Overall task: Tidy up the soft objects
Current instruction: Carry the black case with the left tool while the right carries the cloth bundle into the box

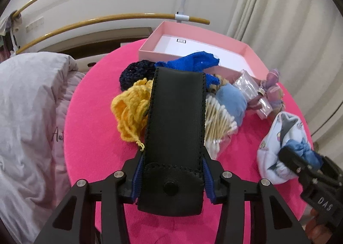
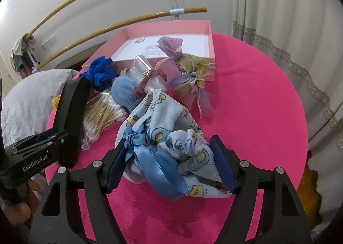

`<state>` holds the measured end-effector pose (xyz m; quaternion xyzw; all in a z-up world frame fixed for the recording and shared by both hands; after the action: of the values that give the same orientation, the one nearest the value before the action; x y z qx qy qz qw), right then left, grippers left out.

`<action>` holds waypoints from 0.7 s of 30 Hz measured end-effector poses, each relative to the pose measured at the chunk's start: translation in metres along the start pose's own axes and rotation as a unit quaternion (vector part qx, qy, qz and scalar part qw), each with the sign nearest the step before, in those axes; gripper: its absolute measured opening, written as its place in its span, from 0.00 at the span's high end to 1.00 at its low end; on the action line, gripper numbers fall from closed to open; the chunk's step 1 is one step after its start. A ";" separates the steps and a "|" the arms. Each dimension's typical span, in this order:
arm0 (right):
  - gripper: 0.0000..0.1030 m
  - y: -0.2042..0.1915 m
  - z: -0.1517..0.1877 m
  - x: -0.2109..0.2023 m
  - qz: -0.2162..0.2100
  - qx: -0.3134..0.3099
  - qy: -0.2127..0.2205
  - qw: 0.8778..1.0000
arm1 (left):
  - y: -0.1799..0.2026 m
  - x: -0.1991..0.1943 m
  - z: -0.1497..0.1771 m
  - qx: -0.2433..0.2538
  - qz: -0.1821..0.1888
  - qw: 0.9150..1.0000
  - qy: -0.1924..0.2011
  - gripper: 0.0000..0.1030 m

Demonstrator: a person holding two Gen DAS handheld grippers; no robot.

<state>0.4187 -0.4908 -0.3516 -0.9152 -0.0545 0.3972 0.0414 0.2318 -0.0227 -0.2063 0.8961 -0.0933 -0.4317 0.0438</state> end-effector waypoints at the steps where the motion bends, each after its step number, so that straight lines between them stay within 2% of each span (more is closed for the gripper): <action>1: 0.31 0.000 -0.001 -0.003 -0.001 0.000 0.002 1.000 | 0.000 -0.004 0.002 0.001 -0.002 1.000 0.002 0.58; 15: 0.32 -0.008 -0.006 -0.034 -0.009 -0.011 0.027 1.000 | 0.005 -0.063 0.009 0.016 -0.008 1.000 0.023 0.58; 21: 0.31 -0.012 -0.046 -0.056 -0.017 -0.030 0.062 0.997 | 0.004 -0.086 -0.023 0.016 -0.004 0.999 0.049 0.58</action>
<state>0.4139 -0.4874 -0.2785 -0.9379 -0.0794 0.3368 0.0246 0.1965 -0.0094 -0.1256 0.9172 -0.0942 -0.3859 0.0317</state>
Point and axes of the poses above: each gripper's, at about its wrist camera, not at the fingertips, and x roughly the way its jaws point, y to its right, z to its underside, the point moved 5 cm from there along x, roughly the way its jaws point, and after that the axes turned 2 degrees about y, right-handed, at the moved point
